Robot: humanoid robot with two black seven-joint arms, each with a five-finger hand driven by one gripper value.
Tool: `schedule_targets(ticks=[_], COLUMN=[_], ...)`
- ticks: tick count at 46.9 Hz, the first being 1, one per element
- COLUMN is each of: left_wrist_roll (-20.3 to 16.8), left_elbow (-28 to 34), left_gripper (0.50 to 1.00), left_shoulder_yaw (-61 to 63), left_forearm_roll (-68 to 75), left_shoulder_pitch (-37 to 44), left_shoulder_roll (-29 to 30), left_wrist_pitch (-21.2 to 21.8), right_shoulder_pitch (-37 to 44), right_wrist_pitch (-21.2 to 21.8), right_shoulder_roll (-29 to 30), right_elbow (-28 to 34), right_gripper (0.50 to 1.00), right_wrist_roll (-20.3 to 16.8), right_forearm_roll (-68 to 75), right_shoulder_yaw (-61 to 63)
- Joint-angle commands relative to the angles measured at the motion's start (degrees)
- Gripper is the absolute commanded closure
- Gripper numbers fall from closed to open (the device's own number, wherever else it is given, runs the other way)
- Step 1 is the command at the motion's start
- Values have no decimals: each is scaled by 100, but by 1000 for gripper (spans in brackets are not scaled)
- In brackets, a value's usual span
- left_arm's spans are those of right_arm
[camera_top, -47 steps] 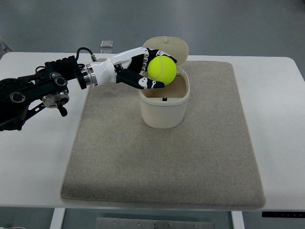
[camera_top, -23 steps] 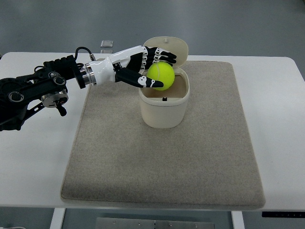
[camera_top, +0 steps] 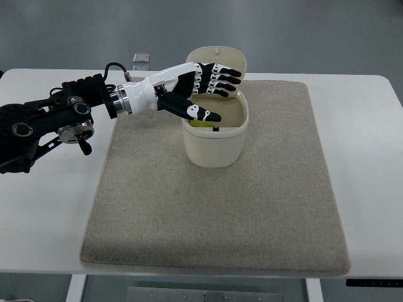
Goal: Put tennis ball into box with left hand
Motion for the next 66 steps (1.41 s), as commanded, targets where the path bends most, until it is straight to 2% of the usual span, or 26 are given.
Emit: schedule_targets(ticks=[1, 6, 17, 29, 41, 53, 66], left_wrist_roll=[-9, -36, -62, -88, -88, -80, -53], left_elbow=[-73, -108, -653, -1277, -1137, 215, 2895], left_gripper=[752, 752, 737, 729, 729, 729, 724], left_shoulder_yaw=[-34, -184, -544, -1133, -2179, -2363, -2654], left_forearm_roll=[-2, -81, -72, -89, -572, -1153, -1451], left_shoulder_pitch=[-9, 9, 299, 615, 1318, 1310, 897], left_shoulder_roll=[0, 9, 62, 597, 712, 141, -1177], left_wrist_pitch=[194, 344, 353, 300, 370, 573, 678], right_shoulder_pitch=[0, 0, 0, 0, 0, 0, 0], right_wrist_pitch=[-1, -1, -1, -1, -1, -1, -1], right_shoulder_roll=[0, 0, 0, 0, 0, 0, 0], right_elbow=[0, 0, 0, 0, 0, 0, 0], right_gripper=[599, 599, 599, 599, 599, 599, 599], right_wrist_roll=[0, 0, 0, 0, 0, 0, 0], right_forearm_roll=[0, 0, 0, 0, 0, 0, 0], right_shoulder_yaw=[2, 2, 2, -7, 2, 2, -7])
